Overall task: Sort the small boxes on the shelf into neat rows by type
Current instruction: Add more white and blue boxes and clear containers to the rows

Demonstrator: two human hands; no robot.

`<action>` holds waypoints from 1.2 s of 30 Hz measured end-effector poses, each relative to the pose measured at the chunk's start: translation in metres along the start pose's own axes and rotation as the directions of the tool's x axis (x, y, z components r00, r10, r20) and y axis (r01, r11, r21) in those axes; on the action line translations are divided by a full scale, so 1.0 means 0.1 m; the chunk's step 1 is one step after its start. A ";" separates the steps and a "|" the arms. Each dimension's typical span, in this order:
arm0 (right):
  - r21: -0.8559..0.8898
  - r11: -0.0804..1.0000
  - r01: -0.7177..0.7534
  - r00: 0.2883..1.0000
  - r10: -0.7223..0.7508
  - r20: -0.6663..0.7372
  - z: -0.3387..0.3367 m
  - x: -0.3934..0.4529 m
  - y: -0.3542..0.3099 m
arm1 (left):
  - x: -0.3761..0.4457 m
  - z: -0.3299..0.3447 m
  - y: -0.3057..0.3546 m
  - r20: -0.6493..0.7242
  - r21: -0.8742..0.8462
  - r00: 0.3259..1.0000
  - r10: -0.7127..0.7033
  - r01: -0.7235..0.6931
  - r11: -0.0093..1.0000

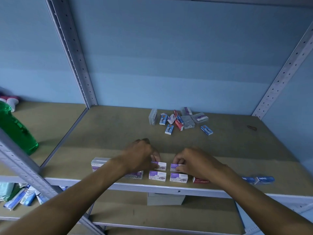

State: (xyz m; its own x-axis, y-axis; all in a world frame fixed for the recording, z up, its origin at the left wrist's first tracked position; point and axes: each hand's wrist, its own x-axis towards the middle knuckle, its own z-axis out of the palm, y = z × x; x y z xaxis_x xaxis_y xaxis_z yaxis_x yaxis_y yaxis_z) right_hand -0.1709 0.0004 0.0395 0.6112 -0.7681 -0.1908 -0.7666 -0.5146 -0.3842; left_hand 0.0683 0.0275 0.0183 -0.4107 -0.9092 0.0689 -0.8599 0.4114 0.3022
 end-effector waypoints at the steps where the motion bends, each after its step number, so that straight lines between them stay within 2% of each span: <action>1: 0.008 1.000 -0.001 1.000 0.001 -0.001 0.00 0.00 0.00 | 0.00 0.01 0.00 -0.004 0.008 1.000 0.000 0.000 1.000; 11: 0.025 1.000 -0.015 0.998 0.016 -0.058 0.03 0.00 0.05 | 0.01 0.02 0.01 -0.040 0.026 0.999 -0.015 0.016 1.000; 18: 0.049 0.999 -0.004 0.998 0.007 -0.062 0.03 0.00 0.06 | 0.04 0.04 0.01 0.019 -0.014 0.998 -0.054 0.054 0.998; 21: 0.093 0.995 -0.030 0.993 0.041 -0.112 -0.03 -0.02 0.11 | 0.07 -0.04 0.00 0.014 -0.033 0.998 -0.069 0.069 0.997; 25: 0.138 0.983 -0.122 0.968 0.148 -0.201 -0.20 0.07 0.44 | 0.19 -0.17 0.05 -0.084 -0.024 0.992 -0.096 0.095 0.995; 27: 0.090 0.971 -0.223 0.947 0.237 -0.218 -0.29 0.15 0.64 | 0.32 -0.17 0.07 -0.124 -0.004 0.985 -0.123 0.124 0.992; 30: -0.066 0.929 -0.365 0.916 0.345 -0.202 -0.36 0.26 0.93 | 0.60 -0.09 0.05 -0.049 0.042 0.985 -0.168 0.170 0.984; 36: -0.066 0.902 -0.427 0.892 0.409 -0.193 -0.30 0.36 1.16 | 1.06 0.08 0.01 0.056 0.127 0.972 -0.227 0.219 0.967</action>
State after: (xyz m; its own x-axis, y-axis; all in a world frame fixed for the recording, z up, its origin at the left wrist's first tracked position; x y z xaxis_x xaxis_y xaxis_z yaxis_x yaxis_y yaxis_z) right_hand -0.2438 -0.0980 0.0158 0.1939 -0.9691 -0.1523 -0.9654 -0.1609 -0.2053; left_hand 0.0215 -0.0680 0.0178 -0.2207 -0.9738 -0.0550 -0.9604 0.2071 0.1864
